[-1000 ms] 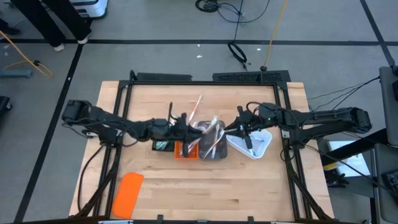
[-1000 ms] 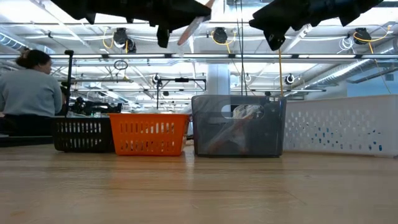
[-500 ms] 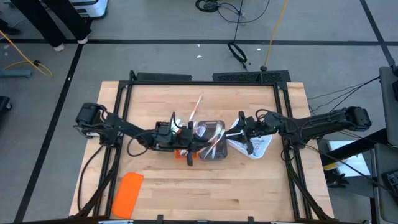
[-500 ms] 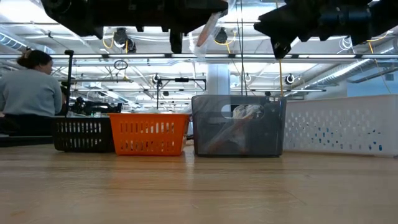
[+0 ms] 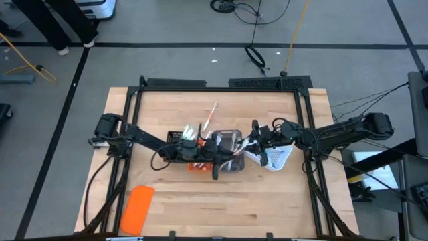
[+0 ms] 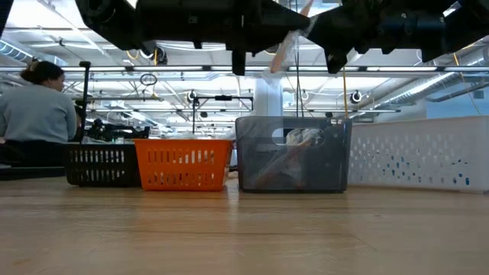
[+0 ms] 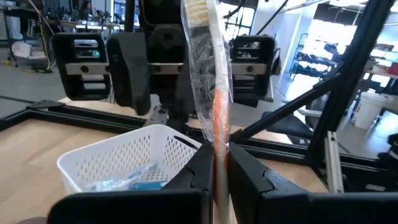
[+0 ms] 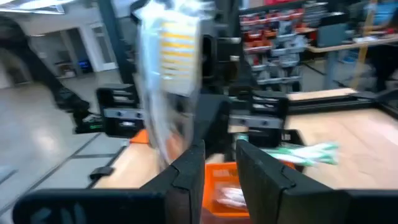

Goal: Pick & Place Toothbrushes
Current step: Put the orange toothbrush into the black transparent bin

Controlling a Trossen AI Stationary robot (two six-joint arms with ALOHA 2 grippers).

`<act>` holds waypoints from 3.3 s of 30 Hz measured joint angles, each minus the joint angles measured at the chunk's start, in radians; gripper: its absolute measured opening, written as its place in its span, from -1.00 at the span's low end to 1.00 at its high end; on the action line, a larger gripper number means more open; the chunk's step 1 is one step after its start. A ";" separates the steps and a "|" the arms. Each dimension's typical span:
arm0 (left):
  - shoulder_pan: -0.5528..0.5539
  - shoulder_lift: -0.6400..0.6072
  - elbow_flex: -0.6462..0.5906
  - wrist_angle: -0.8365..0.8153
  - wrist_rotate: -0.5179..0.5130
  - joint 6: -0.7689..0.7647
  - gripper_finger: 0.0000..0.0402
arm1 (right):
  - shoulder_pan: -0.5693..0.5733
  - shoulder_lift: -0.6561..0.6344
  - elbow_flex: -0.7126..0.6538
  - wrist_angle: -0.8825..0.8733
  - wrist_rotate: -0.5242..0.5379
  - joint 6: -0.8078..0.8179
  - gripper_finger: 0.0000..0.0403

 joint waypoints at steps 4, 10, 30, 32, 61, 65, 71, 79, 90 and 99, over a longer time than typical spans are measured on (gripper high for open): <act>0.003 0.026 0.021 -0.002 -0.001 0.010 -0.96 | 0.007 0.011 0.000 0.046 -0.048 0.000 -0.57; 0.012 0.000 0.022 -0.042 -0.023 0.029 -0.89 | 0.011 0.011 0.002 0.014 -0.045 -0.002 -0.57; 0.006 -0.071 0.023 -0.206 -0.106 0.048 -0.88 | 0.012 0.007 0.002 0.075 -0.045 -0.028 -0.57; -0.001 -0.071 0.023 -0.208 -0.106 0.051 -0.90 | 0.011 0.006 0.002 0.078 -0.045 -0.029 -0.57; 0.001 -0.074 0.021 -0.249 -0.108 0.141 -0.24 | 0.013 0.006 0.002 0.076 -0.045 -0.004 -0.98; 0.002 -0.116 0.022 -0.295 -0.118 0.161 -0.06 | 0.013 0.006 0.002 0.068 -0.045 0.006 -0.98; -0.001 -0.233 0.021 -0.473 -0.155 0.157 0.09 | 0.013 0.006 0.002 0.008 -0.017 0.017 -0.98; -0.035 -0.310 0.021 -0.650 -0.150 0.135 0.11 | 0.019 0.033 0.002 -0.050 0.077 0.025 -0.98; -0.045 -0.311 0.021 -0.671 -0.159 0.136 0.11 | 0.019 0.214 0.002 0.078 0.087 0.108 -0.98; -0.045 -0.311 0.021 -0.677 -0.182 0.134 0.11 | 0.019 0.306 0.002 0.121 0.085 0.160 -0.96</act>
